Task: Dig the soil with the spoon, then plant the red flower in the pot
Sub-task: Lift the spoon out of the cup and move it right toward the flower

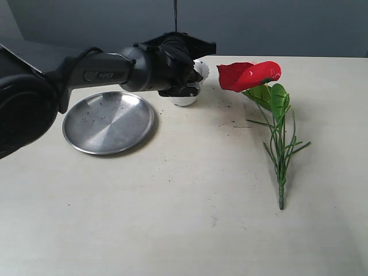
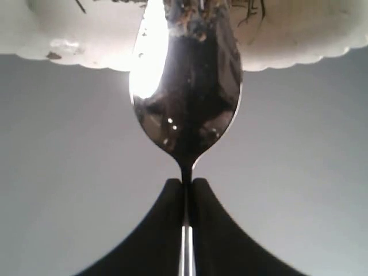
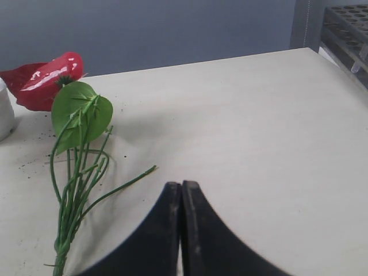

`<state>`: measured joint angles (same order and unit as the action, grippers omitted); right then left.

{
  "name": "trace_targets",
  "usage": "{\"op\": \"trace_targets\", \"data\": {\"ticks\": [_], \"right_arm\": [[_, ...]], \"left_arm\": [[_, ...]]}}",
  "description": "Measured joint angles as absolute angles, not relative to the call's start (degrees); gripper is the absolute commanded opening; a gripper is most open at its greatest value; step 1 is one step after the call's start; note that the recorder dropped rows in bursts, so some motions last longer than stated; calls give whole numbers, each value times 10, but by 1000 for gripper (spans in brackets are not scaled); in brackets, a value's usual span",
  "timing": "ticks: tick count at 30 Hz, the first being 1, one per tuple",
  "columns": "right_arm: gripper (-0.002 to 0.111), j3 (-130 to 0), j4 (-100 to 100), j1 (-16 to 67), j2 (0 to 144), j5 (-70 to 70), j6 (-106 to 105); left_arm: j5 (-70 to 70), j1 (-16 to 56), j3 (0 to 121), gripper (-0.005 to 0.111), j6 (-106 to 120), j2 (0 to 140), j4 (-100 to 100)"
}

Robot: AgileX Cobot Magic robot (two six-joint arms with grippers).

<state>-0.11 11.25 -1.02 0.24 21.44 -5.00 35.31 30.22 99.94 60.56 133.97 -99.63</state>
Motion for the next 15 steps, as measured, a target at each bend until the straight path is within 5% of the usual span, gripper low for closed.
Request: {"op": "trace_targets", "data": {"ticks": [15], "right_arm": [[0,-1,112,-10,2,214,-50]], "left_arm": [[345,303,999,0,581,1361,-996]]}}
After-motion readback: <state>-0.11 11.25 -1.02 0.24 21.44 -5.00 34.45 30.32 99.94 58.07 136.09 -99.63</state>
